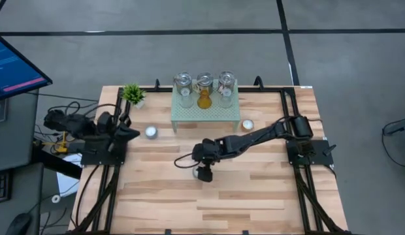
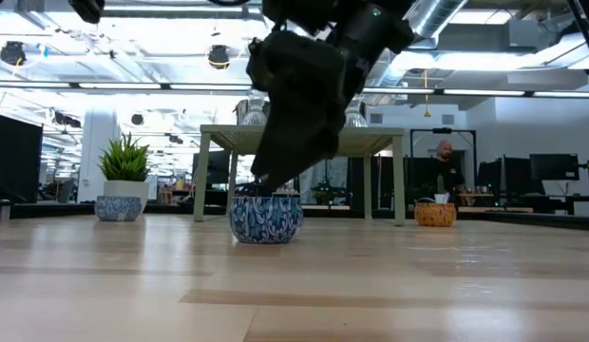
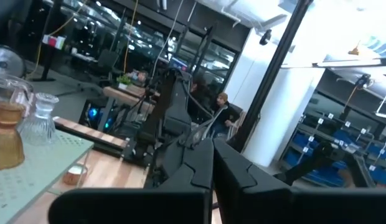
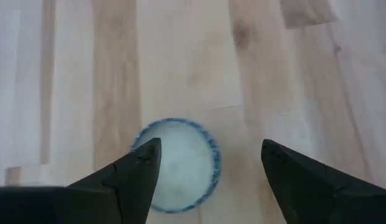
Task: Pick & Place candle stick holders
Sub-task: Put the blue scented candle on the shelf
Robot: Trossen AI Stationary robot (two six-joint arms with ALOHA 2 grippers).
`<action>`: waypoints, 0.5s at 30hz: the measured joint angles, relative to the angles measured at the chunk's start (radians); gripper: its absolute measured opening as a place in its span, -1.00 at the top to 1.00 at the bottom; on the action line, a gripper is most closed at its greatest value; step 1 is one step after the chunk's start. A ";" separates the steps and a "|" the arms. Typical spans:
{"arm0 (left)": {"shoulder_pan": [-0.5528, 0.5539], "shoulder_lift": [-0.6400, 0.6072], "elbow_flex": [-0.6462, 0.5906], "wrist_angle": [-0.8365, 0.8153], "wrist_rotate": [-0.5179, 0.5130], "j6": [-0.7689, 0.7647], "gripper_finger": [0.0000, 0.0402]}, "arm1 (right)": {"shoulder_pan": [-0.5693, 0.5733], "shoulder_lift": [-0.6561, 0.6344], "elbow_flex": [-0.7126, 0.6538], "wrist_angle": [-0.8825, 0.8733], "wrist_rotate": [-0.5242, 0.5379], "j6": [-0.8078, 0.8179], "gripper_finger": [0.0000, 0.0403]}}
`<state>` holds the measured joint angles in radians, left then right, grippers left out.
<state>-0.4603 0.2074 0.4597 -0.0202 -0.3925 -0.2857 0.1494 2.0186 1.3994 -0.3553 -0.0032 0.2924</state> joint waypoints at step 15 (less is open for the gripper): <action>0.000 0.027 -0.001 -0.083 0.034 -0.002 0.99 | -0.024 0.079 0.002 0.012 -0.113 -0.034 0.03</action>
<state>-0.4599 0.2341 0.4592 -0.1027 -0.3582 -0.2877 0.1249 2.0979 1.4017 -0.3431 -0.1158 0.2589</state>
